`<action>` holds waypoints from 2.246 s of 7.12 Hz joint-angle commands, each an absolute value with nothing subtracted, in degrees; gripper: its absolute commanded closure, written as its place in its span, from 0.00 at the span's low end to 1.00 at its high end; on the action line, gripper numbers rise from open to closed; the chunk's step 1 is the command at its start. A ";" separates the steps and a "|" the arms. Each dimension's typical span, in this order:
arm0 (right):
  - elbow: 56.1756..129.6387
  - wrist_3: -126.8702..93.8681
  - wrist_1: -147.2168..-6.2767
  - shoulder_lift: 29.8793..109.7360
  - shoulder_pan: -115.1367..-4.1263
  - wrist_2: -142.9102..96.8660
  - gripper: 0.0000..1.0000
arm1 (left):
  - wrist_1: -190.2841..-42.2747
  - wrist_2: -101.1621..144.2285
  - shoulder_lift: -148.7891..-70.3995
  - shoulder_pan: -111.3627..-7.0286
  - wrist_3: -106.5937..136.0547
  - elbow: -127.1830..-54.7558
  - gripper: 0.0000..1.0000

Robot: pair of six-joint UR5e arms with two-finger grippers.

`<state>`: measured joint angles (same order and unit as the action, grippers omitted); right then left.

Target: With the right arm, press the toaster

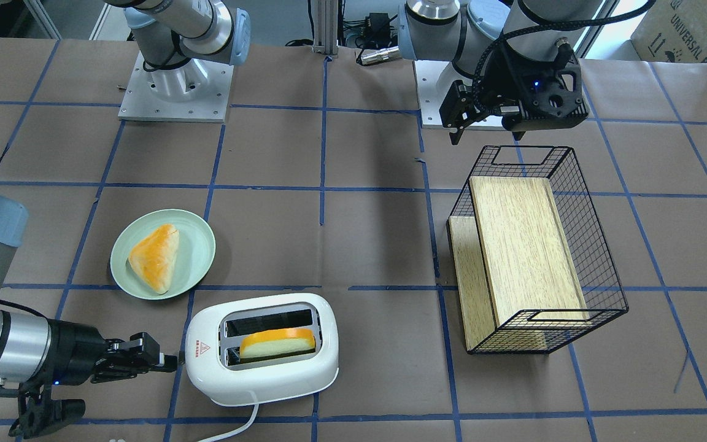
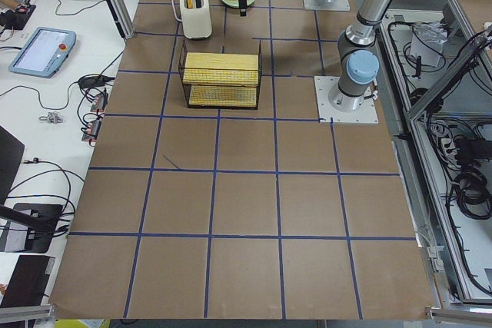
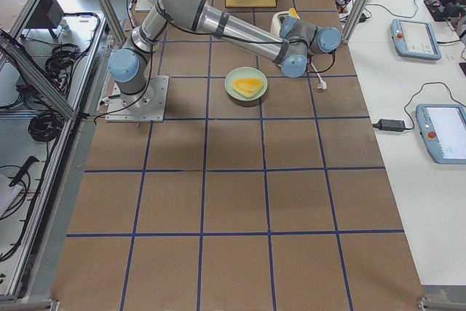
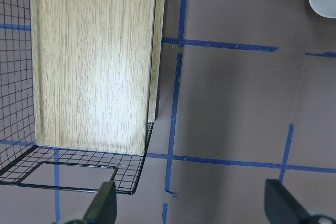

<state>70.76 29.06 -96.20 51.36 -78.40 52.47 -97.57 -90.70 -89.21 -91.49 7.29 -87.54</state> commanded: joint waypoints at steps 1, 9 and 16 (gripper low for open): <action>70.84 29.27 -96.68 50.28 -78.40 52.47 0.98 | -97.56 -90.70 -89.21 -91.49 7.29 -87.45 0.00; 71.10 29.53 -99.05 48.43 -78.40 52.47 0.98 | -97.65 -90.70 -89.21 -91.49 7.29 -87.45 0.00; 64.07 24.25 -98.35 60.97 -87.42 93.05 0.00 | -97.65 -90.70 -89.21 -91.49 7.29 -87.54 0.00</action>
<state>64.83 24.32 -98.52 58.14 -83.89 79.63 -97.65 -90.70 -89.19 -91.50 7.29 -87.51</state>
